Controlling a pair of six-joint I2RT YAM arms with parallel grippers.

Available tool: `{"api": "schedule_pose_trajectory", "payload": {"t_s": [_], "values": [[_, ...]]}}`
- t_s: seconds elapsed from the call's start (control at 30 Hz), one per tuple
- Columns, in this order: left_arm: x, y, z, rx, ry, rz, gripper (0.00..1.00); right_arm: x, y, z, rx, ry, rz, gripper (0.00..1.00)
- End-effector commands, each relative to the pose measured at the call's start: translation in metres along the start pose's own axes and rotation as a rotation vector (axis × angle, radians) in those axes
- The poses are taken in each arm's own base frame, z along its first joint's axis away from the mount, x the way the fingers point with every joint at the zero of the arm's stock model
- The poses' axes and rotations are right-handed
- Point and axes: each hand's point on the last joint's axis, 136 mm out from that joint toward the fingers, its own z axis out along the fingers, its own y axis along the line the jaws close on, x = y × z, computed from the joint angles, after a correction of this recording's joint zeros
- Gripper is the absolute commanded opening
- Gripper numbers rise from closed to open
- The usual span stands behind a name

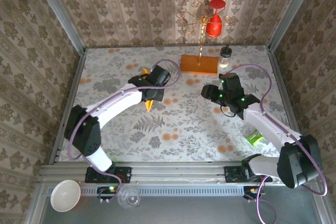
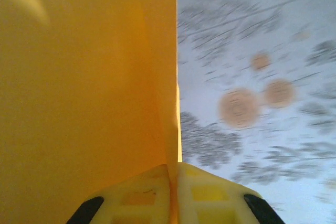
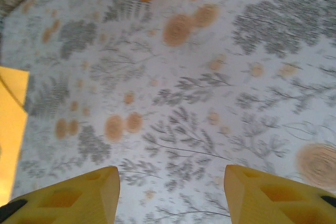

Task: Fold a paper plane with a square sheet of paper (pick it up from the middle)
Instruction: Turn over the paper at the center of the table.

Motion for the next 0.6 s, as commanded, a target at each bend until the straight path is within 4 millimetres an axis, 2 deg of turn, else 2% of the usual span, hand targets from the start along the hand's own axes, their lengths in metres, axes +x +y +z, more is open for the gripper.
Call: {"api": "schedule_pose_trajectory", "payload": {"t_s": [0.0,0.17,0.3,0.57], "values": [[0.009,0.035,0.009,-0.283,0.067,0.169,0.12,0.015,-0.038,-0.001,0.146,0.018,-0.005,0.56],[0.012,0.025,0.045,-0.354,0.117,0.230,0.10,0.031,-0.061,-0.002,0.184,0.040,0.045,0.56],[0.013,0.001,0.071,-0.369,0.110,0.304,0.10,0.043,-0.072,-0.002,0.196,0.060,0.069,0.56],[0.029,-0.037,0.100,-0.348,0.136,0.321,0.17,0.054,-0.083,-0.001,0.205,0.079,0.106,0.56]]}}
